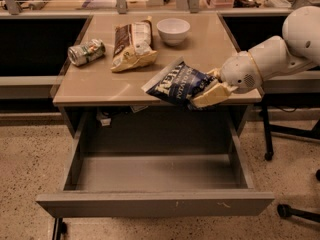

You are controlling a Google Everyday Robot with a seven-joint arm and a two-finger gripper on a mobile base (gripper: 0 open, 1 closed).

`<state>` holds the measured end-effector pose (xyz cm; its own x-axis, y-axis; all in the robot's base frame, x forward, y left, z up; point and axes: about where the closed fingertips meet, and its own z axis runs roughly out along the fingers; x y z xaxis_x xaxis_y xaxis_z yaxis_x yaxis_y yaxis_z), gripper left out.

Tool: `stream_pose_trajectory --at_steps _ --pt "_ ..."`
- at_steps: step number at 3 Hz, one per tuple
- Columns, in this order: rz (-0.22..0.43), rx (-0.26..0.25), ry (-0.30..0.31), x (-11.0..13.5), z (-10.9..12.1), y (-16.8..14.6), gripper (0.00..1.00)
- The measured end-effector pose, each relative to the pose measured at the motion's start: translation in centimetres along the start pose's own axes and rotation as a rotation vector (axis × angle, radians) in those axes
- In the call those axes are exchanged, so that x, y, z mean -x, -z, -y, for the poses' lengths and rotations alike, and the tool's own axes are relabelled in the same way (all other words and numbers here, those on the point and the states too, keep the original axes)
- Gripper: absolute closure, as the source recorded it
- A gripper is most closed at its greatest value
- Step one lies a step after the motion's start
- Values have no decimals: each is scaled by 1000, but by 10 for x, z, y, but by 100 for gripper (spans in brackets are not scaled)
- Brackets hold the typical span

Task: Place blue chip bag into top drawer

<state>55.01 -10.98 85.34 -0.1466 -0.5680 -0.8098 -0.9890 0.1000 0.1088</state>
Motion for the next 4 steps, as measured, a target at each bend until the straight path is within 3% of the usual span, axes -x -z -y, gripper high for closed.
stream_pose_trajectory --at_steps 2,3,4 --pt "-10 -65 -140 -32 -45 -15 100" --pt "-44 -75 -231 -60 -57 -30 100" --pt "-72 -53 -314 -91 -58 -54 100"
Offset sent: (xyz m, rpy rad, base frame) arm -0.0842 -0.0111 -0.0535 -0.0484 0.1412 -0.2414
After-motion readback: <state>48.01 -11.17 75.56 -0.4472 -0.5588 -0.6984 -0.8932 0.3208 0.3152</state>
